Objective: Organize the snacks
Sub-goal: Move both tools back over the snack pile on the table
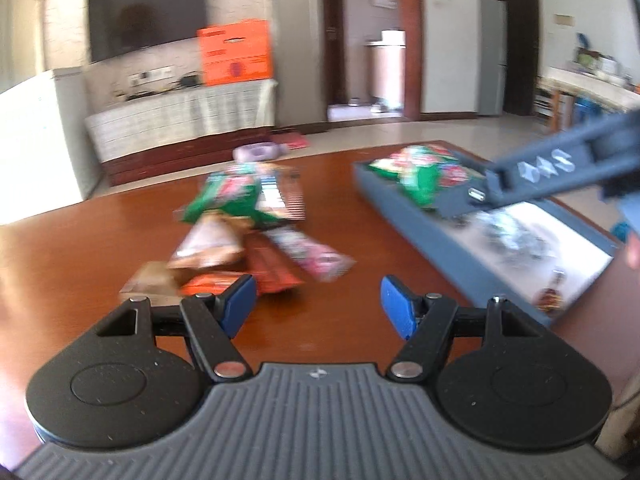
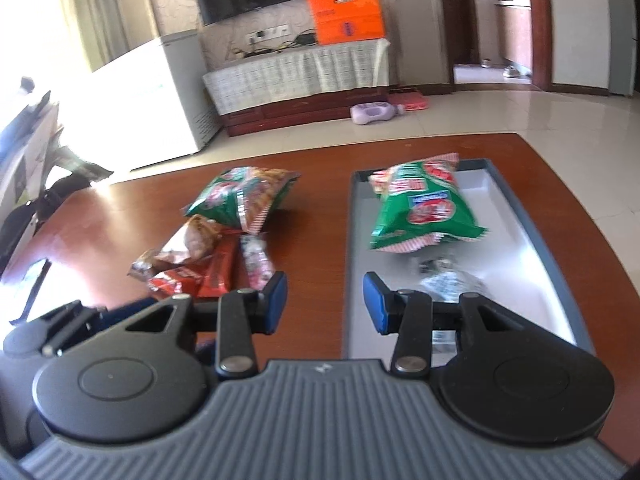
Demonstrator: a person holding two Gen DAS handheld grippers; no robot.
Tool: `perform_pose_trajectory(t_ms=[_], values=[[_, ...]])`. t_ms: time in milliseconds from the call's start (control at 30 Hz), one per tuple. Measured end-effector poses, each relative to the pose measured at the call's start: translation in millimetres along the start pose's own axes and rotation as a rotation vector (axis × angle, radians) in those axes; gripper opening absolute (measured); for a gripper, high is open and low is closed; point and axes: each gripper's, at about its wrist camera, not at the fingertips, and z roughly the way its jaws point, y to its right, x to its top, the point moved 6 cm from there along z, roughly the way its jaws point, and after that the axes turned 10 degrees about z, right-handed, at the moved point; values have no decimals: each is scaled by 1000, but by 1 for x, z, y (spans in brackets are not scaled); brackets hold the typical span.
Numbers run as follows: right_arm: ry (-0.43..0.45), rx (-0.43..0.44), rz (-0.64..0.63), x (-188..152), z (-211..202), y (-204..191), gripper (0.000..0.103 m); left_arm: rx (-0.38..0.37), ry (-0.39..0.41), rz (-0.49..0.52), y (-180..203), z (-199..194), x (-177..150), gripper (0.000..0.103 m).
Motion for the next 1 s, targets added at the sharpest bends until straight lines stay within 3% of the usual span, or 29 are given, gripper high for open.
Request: perform_pose_trajectory(t_ms=[233, 367, 633, 833, 1000], values=[[-38, 54, -60, -10, 22, -41, 45, 162, -26, -127, -87, 4, -8, 74], [-58, 68, -84, -14, 35, -60, 45, 221, -37, -142, -129, 12, -9, 74], [-69, 65, -113, -17, 57, -74, 44, 131, -52, -98, -144, 41, -13, 74], [-70, 90, -174, -20, 76, -93, 43, 113, -123, -73, -144, 66, -29, 74], [-90, 86, -228, -27, 88, -105, 33, 123, -185, -80, -148, 85, -38, 68]])
